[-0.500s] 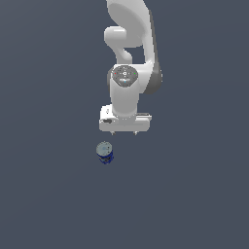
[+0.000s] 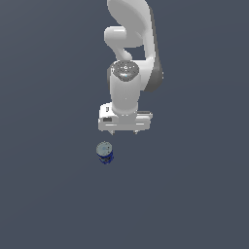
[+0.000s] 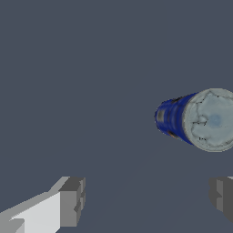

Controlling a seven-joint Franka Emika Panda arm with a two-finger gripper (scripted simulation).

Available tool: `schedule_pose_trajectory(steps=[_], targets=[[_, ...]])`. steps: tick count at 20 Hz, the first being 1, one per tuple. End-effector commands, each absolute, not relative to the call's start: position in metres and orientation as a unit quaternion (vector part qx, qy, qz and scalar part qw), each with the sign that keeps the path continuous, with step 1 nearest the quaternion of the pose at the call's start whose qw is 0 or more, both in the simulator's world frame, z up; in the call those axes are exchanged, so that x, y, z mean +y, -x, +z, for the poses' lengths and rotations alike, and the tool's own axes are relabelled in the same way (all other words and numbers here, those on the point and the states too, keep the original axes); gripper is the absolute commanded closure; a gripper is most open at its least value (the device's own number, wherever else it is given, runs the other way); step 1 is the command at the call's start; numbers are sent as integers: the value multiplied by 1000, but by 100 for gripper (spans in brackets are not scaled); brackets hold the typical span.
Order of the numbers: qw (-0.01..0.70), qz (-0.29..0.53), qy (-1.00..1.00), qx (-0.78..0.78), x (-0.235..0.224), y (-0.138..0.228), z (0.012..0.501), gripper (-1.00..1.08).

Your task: Pick up the object and move it to a goal position.

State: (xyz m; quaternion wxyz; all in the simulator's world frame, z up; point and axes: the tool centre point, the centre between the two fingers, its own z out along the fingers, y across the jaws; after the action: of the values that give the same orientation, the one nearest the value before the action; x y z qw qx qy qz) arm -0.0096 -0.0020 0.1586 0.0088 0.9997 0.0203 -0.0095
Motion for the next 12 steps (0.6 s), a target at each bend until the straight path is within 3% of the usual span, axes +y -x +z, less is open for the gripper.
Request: schedule_pose_trajectory(steps=[1, 12], targets=[[11, -3, -1000, 25, -2, 7, 164, -92], [11, -3, -999, 40, -6, 4, 163, -92]])
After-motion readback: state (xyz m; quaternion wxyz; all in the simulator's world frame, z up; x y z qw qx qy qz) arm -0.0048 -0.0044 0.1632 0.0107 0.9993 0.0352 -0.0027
